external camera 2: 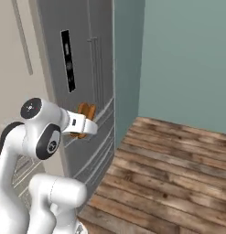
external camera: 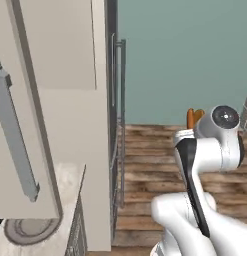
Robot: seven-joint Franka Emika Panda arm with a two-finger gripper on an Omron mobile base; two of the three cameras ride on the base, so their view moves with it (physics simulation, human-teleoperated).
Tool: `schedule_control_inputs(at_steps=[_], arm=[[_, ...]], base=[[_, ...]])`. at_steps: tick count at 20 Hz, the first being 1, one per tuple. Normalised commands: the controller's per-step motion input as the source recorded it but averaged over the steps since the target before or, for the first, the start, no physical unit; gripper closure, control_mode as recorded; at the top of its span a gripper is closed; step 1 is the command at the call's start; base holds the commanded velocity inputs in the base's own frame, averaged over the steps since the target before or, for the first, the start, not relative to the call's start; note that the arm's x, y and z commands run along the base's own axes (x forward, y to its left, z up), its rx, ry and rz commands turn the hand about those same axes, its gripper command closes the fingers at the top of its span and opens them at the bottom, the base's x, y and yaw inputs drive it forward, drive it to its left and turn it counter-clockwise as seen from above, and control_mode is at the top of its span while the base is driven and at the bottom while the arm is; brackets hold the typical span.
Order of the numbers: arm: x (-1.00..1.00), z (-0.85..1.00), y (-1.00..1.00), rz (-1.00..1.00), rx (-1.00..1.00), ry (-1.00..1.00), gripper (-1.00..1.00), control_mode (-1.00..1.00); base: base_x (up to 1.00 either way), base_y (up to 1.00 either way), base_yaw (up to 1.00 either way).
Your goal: Move the hot dog bun to the plate on the dining table and place the condiment next to that plate. Then navigate to the fridge and take the sausage and place it on the plate as well.
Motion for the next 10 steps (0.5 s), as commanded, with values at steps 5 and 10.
schedule_control_inputs(at_steps=[5,10], arm=[[0.00,0.00,0.00,0.00,0.00,0.00,1.00,1.00],[0.00,0.00,0.00,0.00,0.00,0.00,1.00,1.00]], base=[[0.00,-0.02,-0.81],[0.00,-0.31,-0.63]])
